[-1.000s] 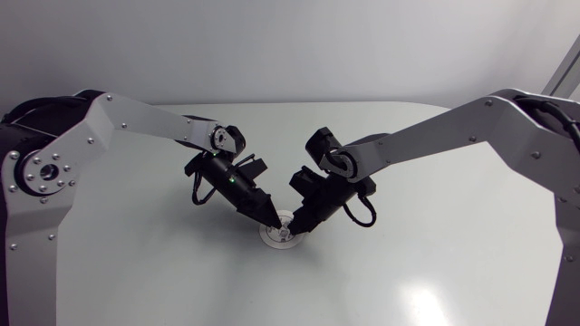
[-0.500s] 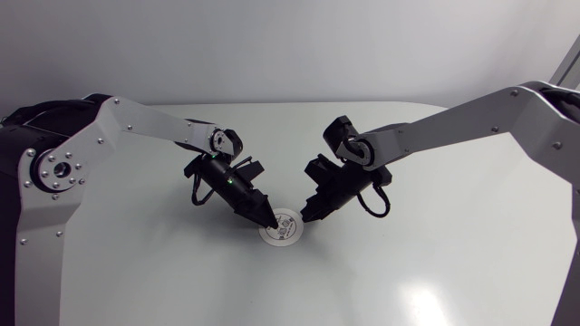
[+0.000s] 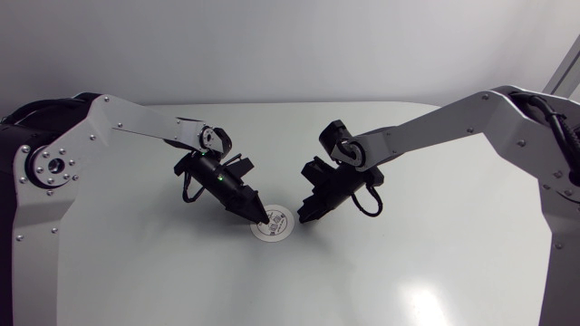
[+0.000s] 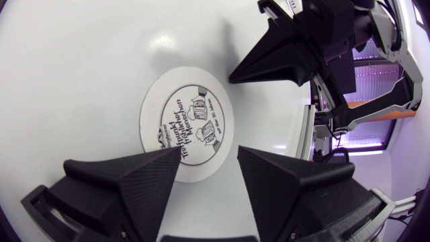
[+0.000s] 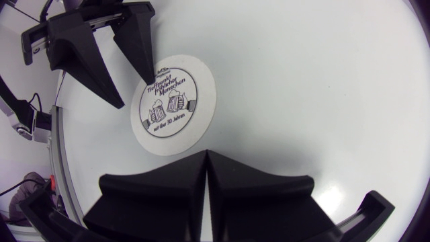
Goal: Turn the coaster over.
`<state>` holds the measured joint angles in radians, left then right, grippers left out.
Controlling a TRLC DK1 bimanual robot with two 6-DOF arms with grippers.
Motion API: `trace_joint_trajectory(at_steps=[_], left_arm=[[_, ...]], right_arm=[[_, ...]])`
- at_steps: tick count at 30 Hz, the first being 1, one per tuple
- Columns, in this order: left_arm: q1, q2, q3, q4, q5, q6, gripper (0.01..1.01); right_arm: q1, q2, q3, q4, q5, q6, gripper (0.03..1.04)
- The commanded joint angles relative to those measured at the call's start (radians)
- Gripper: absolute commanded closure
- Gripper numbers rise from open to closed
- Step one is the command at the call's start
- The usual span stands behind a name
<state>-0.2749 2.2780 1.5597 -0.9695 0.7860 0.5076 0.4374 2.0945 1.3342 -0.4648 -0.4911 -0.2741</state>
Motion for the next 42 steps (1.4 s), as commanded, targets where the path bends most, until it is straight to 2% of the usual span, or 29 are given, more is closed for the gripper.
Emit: trace_joint_trajectory(at_steps=[1,13,16,19,22,24,31,39,42], left_arm=[[-0.015,0.049,0.016,-0.005,-0.008,0.026,0.425],[-0.058,0.067,0.045,-0.001,-0.004,0.014,0.425],[-0.058,0.069,0.043,0.0,-0.002,0.014,0.425],[-0.056,0.067,0.043,0.0,-0.002,0.014,0.425],[-0.056,0.066,0.042,0.0,-0.002,0.014,0.425],[-0.056,0.063,0.042,0.0,-0.002,0.014,0.425],[-0.041,-0.003,0.019,-0.009,0.006,0.022,0.425],[0.062,-0.057,0.026,-0.069,0.006,0.062,0.425],[0.072,-0.051,0.022,-0.071,0.004,0.065,0.425]], right_arm=[[-0.002,0.047,0.01,-0.012,0.003,-0.007,1.01],[0.004,0.045,0.01,-0.015,-0.018,0.013,0.98],[0.007,0.041,0.011,-0.018,-0.026,0.019,0.81],[0.012,0.039,0.013,-0.018,-0.027,0.024,0.79],[0.015,0.035,0.016,-0.018,-0.037,0.033,0.65],[0.018,0.024,0.017,-0.018,-0.037,0.036,0.61],[0.018,-0.005,0.028,-0.021,-0.03,0.042,0.6],[0.023,0.002,0.025,-0.025,-0.027,0.042,0.6],[0.023,0.01,0.022,-0.021,-0.027,0.042,0.61]])
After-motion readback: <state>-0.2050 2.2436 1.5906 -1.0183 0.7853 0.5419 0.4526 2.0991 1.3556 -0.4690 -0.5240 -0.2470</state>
